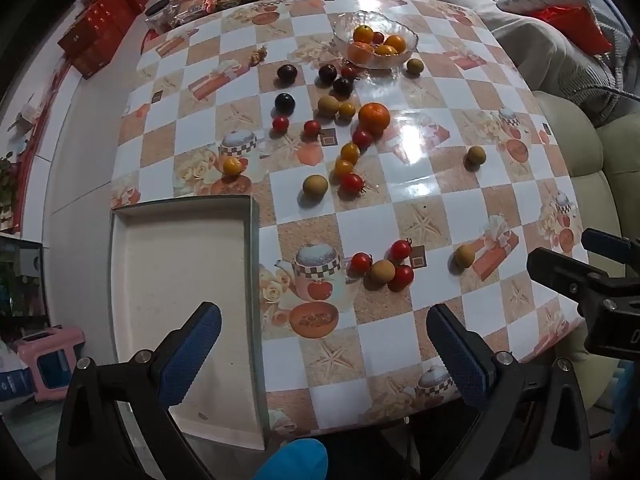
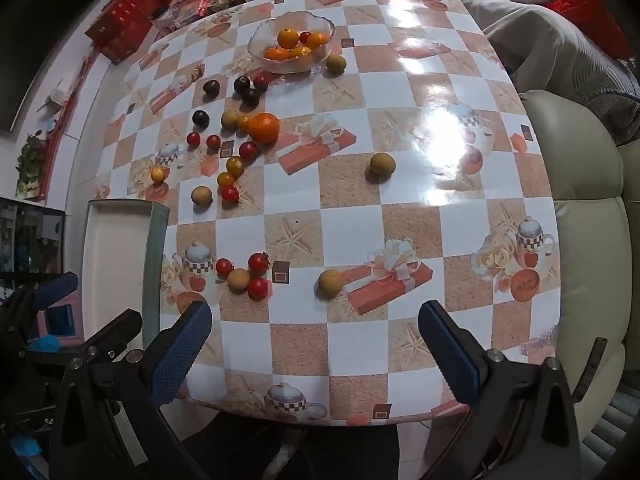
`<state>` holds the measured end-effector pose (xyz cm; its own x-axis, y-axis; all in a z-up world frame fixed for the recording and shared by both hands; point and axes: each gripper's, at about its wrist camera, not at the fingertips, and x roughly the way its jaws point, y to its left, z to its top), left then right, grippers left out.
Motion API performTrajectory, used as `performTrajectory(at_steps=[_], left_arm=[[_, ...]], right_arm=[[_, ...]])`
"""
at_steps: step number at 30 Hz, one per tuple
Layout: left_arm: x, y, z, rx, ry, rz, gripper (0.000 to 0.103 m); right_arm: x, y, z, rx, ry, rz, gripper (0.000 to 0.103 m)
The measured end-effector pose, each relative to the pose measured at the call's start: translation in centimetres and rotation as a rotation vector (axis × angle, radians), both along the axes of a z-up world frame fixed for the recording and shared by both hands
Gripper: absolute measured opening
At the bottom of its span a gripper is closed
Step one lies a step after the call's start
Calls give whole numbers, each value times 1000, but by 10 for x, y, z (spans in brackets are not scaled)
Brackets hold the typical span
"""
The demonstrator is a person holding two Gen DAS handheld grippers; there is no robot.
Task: Organize fruits
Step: 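Move both grippers toward the brown round fruits on the table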
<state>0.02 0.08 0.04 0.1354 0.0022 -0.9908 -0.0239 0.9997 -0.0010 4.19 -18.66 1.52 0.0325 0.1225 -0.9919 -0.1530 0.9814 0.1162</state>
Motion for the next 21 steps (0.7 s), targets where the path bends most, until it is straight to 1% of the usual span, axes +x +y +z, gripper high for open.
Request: performTrajectory(at_steps=[10, 11, 16, 17, 21], left_arm=[[6, 2, -1, 18, 18, -6, 103], [-1, 2, -1, -8, 6, 7, 103], [-1, 4, -2, -9, 16, 16, 103], [-2, 4, -3, -26, 21, 11, 103], [-5, 3, -3, -2, 27, 7, 103]], right_arm=[[0, 2, -2, -1, 7, -11, 103], [1, 2, -2, 0, 9, -11, 103], [0, 3, -4, 3, 8, -14, 103], [-1, 3, -4, 5, 9, -15, 103], [-4, 2, -9, 8, 17, -21, 103]])
